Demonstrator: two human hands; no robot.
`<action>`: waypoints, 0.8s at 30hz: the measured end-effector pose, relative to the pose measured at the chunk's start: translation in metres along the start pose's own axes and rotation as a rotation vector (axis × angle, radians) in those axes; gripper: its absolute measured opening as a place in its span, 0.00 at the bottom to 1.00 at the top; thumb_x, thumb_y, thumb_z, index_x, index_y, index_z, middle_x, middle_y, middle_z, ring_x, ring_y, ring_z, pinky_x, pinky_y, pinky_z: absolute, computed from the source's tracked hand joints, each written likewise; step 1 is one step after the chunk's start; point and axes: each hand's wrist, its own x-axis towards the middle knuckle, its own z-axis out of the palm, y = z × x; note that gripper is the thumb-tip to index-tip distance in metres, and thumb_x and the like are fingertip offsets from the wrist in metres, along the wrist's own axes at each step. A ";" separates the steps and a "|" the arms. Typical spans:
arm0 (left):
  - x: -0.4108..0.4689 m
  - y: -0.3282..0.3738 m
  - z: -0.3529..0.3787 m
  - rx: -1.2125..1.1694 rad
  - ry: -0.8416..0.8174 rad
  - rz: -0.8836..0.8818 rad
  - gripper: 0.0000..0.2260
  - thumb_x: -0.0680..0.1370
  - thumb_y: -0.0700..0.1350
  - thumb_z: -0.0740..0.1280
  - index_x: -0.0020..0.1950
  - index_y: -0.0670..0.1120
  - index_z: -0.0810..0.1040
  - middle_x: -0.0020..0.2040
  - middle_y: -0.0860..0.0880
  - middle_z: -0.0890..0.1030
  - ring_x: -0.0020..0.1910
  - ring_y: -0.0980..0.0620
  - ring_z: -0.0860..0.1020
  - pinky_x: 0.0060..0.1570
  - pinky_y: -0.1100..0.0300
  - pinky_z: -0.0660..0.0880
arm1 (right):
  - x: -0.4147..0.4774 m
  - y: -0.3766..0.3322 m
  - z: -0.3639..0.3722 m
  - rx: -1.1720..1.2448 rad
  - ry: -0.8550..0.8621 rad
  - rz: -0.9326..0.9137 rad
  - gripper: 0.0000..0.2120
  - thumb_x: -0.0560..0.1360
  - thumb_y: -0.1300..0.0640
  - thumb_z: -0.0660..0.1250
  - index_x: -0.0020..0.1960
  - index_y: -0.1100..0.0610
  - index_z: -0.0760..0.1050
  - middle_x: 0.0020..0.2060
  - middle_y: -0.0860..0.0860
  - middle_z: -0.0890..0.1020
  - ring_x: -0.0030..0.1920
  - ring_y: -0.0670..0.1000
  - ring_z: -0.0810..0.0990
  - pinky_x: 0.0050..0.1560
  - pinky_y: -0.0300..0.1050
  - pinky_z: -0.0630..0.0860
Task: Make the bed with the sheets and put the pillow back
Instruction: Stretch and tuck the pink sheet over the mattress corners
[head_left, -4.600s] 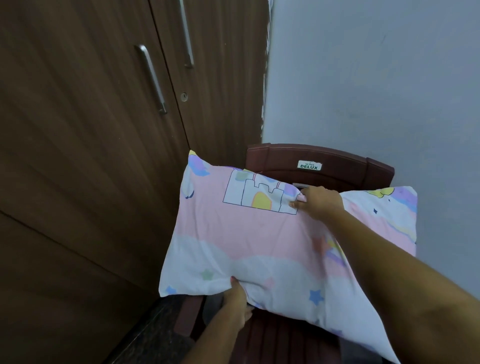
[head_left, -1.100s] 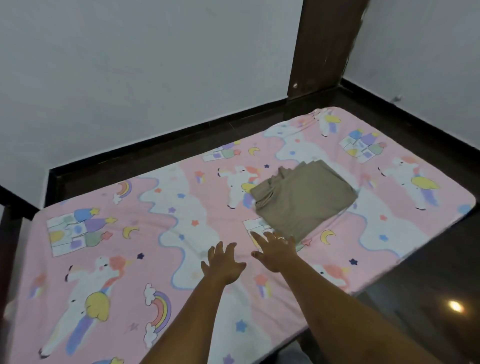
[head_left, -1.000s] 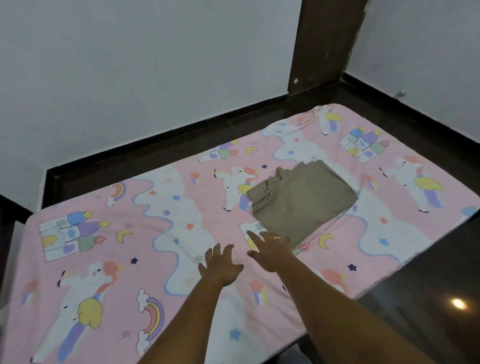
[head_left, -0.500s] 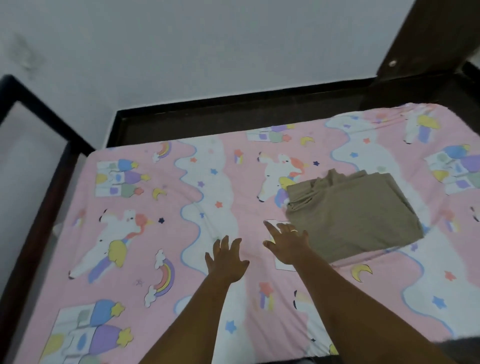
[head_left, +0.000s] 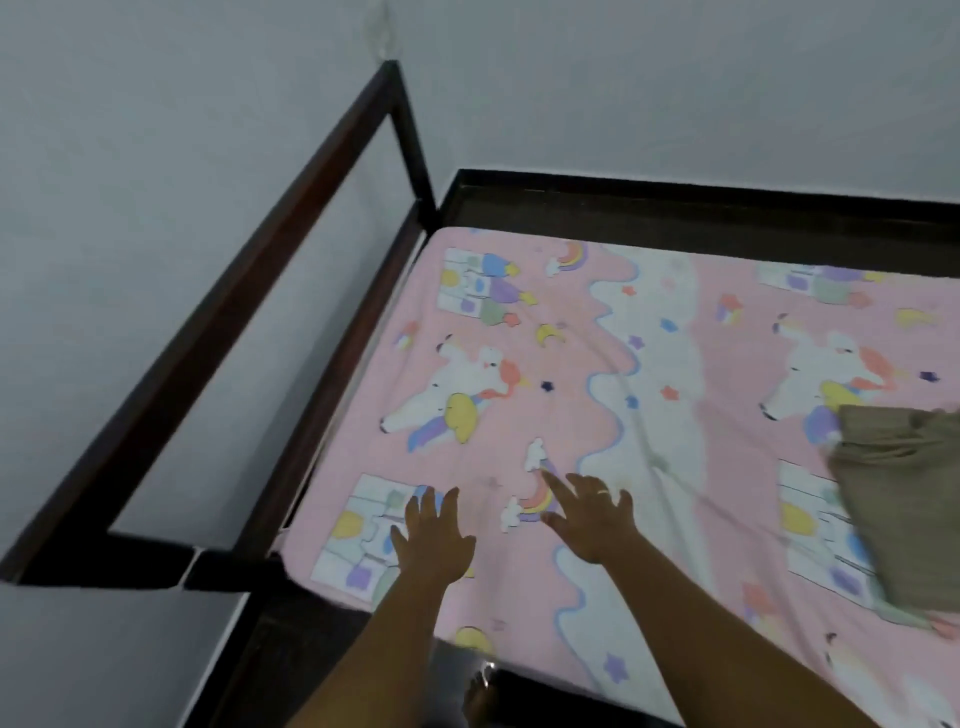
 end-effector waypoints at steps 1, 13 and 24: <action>0.002 -0.025 -0.004 -0.020 0.010 -0.030 0.30 0.80 0.55 0.57 0.77 0.56 0.45 0.78 0.50 0.44 0.77 0.46 0.43 0.72 0.42 0.48 | 0.006 -0.027 0.006 0.001 -0.003 -0.050 0.31 0.77 0.34 0.42 0.77 0.40 0.42 0.77 0.46 0.52 0.76 0.49 0.51 0.71 0.61 0.50; 0.121 -0.187 0.032 -0.410 0.095 -0.262 0.28 0.80 0.49 0.61 0.77 0.47 0.53 0.76 0.45 0.57 0.74 0.45 0.57 0.72 0.50 0.56 | 0.129 -0.162 0.110 0.021 -0.057 -0.274 0.30 0.78 0.38 0.32 0.64 0.43 0.68 0.54 0.48 0.82 0.49 0.52 0.84 0.39 0.55 0.79; 0.273 -0.238 0.042 -0.699 0.085 -0.393 0.24 0.82 0.56 0.51 0.77 0.49 0.57 0.74 0.48 0.65 0.73 0.44 0.63 0.72 0.50 0.59 | 0.310 -0.215 0.149 -0.085 0.223 -0.319 0.27 0.77 0.37 0.45 0.71 0.43 0.66 0.70 0.52 0.71 0.68 0.59 0.71 0.56 0.74 0.65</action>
